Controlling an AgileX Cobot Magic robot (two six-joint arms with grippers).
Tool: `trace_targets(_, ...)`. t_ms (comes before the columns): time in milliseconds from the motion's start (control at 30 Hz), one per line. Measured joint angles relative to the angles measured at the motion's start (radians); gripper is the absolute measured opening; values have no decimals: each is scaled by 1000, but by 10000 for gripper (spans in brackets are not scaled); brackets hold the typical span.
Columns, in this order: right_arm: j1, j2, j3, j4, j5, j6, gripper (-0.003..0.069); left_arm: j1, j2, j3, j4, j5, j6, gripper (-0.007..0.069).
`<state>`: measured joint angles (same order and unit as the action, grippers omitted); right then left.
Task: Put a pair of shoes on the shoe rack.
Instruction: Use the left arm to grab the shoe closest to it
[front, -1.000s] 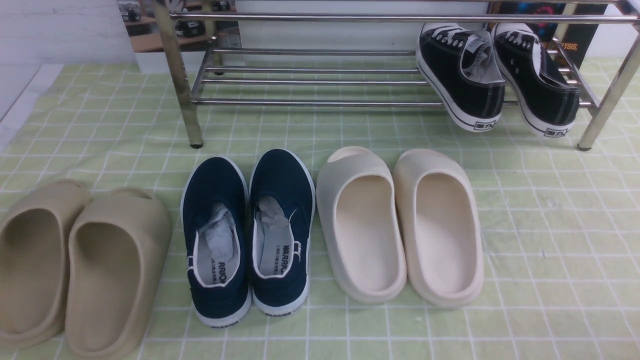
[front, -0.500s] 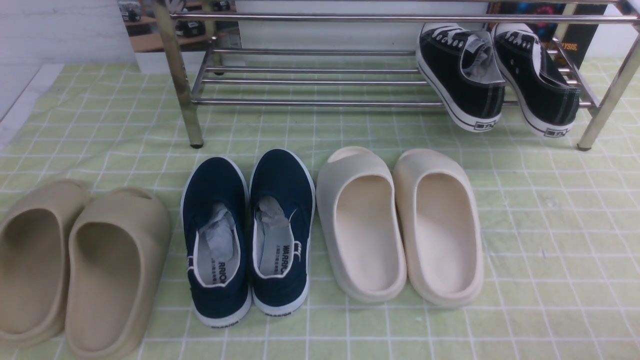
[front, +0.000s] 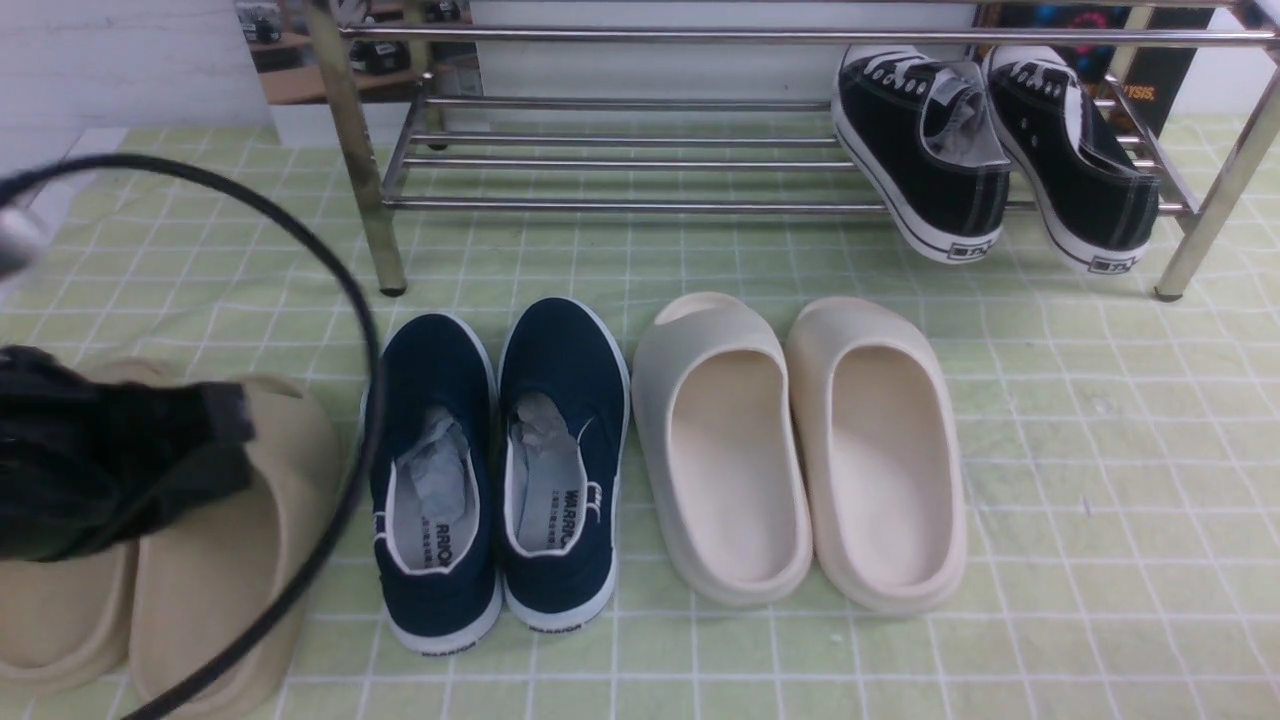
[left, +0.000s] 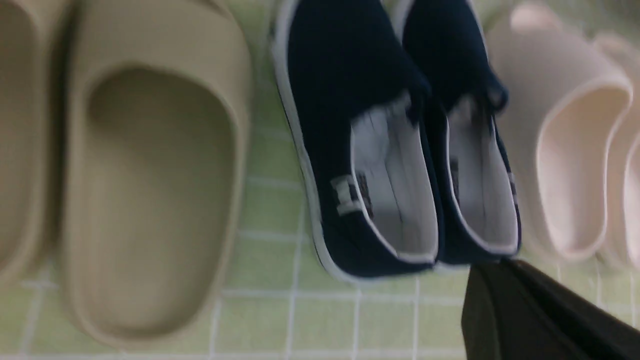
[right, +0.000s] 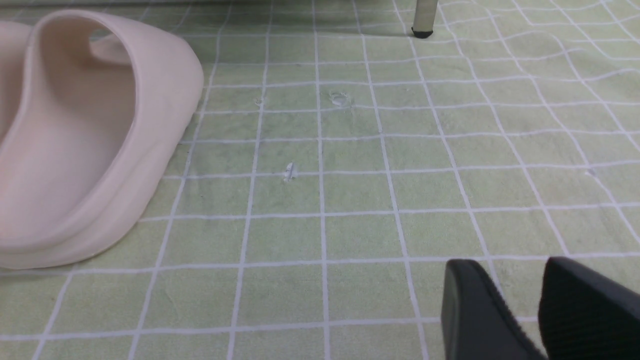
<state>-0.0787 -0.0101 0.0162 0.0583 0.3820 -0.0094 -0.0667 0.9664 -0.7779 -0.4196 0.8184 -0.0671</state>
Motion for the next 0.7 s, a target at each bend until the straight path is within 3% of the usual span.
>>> trace_targets(167,0,0,0,0,0,0,239,0,175,-50,-27,50,20,-13)
trace_targets(367,0,0,0,0,0,0,239,-12,294,-107,77,19,-40,-13)
trace_targets(433,0,0,0,0,0,0,239,-66,356,-144,142,7,-79,9)
trace_targets(600,0,0,0,0,0,0,239,-171,484,-205,288,-49,-213,154)
trace_targets(700,0,0,0,0,0,0,239,-193,587,-239,395,-113,-357,330)
